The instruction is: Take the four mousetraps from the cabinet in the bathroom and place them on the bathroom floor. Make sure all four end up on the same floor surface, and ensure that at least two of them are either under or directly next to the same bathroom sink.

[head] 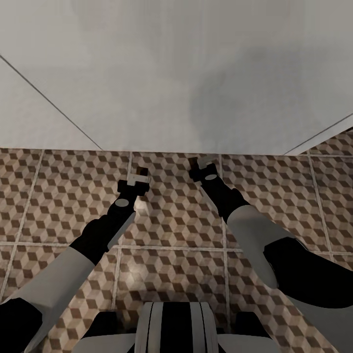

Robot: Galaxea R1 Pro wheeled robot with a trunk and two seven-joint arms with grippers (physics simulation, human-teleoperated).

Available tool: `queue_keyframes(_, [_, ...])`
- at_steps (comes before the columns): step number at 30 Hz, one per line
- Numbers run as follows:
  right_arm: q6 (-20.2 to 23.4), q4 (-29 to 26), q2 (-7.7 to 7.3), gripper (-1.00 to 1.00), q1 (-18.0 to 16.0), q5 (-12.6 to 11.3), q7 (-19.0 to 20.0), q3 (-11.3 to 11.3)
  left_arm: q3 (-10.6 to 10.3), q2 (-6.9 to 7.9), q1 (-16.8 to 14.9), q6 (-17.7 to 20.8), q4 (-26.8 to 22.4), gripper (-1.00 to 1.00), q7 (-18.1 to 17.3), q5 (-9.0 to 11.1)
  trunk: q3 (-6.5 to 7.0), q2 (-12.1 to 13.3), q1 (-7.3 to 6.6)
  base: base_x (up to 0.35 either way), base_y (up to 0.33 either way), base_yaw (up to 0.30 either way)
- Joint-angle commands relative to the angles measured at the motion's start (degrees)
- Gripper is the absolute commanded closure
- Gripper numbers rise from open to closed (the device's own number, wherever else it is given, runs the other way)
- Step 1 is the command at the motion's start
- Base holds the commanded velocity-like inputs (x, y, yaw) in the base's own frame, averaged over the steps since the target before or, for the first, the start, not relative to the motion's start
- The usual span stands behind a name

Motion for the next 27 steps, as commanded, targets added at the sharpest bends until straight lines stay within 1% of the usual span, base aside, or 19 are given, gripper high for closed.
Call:
queue_keyframes(1, [0.5, -0.1, 0.0, 1.0, 0.0, 0.5, -0.2, 0.2, -0.3, 0.09, 0.0, 0.2, -0.1, 1.0, 0.7, 0.4, -0.03, 0.0, -0.01, 0.0, 0.0, 0.0])
queue_keyframes(8, [0.5, -0.1, 0.0, 1.0, 0.0, 0.5, -0.2, 0.2, -0.3, 0.09, 0.2, 0.2, -0.1, 1.0, 0.7, 0.4, -0.03, 0.0, -0.01, 0.013, 0.0, 0.0])
queue_keyframes(17, [0.5, 0.1, 0.0, 1.0, 0.0, 0.5, -0.2, 0.2, -0.3, 0.09, 0.3, 0.2, 0.3, 1.0, 0.7, 0.4, -0.03, 0.0, -0.01, 0.145, 0.0, 0.0])
queue_keyframes(27, [0.5, 0.9, 0.0, 1.0, 0.0, 0.5, -0.1, 0.2, -0.3, 0.09, 0.8, 0.2, 0.2, 1.0, 0.7, 0.4, -0.03, 0.0, -0.01, 0.016, 0.0, 0.0])
